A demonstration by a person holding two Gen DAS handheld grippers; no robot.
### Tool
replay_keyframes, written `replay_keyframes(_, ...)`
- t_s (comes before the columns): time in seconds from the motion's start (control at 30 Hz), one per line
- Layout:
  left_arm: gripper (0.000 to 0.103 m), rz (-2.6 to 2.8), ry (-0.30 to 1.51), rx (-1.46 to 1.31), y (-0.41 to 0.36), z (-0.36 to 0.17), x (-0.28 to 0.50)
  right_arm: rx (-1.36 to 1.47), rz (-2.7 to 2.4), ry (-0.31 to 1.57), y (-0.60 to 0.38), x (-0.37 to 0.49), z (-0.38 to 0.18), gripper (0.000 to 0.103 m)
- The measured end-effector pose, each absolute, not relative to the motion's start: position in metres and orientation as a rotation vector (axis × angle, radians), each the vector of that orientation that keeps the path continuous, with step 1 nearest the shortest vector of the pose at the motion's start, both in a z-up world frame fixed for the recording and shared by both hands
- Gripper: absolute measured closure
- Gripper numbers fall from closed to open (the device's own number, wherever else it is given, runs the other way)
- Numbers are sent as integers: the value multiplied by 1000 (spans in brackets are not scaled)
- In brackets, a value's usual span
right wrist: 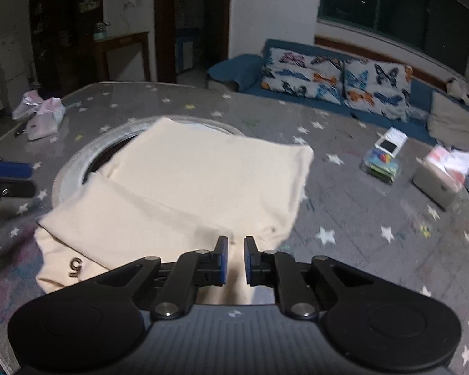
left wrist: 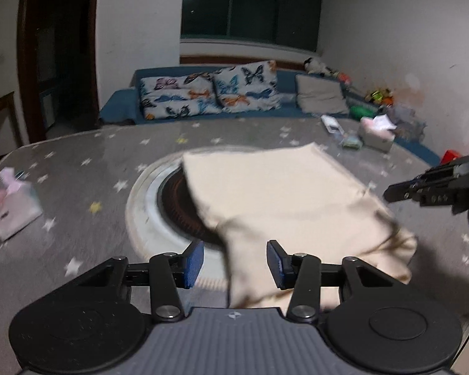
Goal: Fold clothes
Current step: 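Lay the sleeve down on the body and open the left gripper, then grasp the sweatshirt hem with the right gripper while the left gripper grasps the hem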
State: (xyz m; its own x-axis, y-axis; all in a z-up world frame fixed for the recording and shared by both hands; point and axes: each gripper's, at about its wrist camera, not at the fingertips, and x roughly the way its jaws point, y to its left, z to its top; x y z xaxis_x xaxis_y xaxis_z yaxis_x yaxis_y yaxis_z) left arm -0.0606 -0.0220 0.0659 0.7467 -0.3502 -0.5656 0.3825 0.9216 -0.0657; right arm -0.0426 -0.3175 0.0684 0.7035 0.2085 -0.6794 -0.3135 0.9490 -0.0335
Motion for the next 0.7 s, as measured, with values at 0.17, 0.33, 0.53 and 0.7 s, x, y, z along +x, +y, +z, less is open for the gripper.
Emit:
replay_keyframes(0.17, 56, -453, 624, 63, -51, 60, -28, -168, 330, 750, -308, -29, 58, 93)
replay_keyframes(0.33, 63, -439, 695, 75, -68, 34, 5, -194, 329, 763, -307, -19, 48, 93)
replay_keyframes(0.53, 66, -436, 707, 102, -67, 22, 9, -205, 323, 753, -312, -20, 49, 93)
replay_keyframes(0.7, 66, -448, 678, 95, -69, 31, 7, -215, 365, 716, -305, -21, 57, 92)
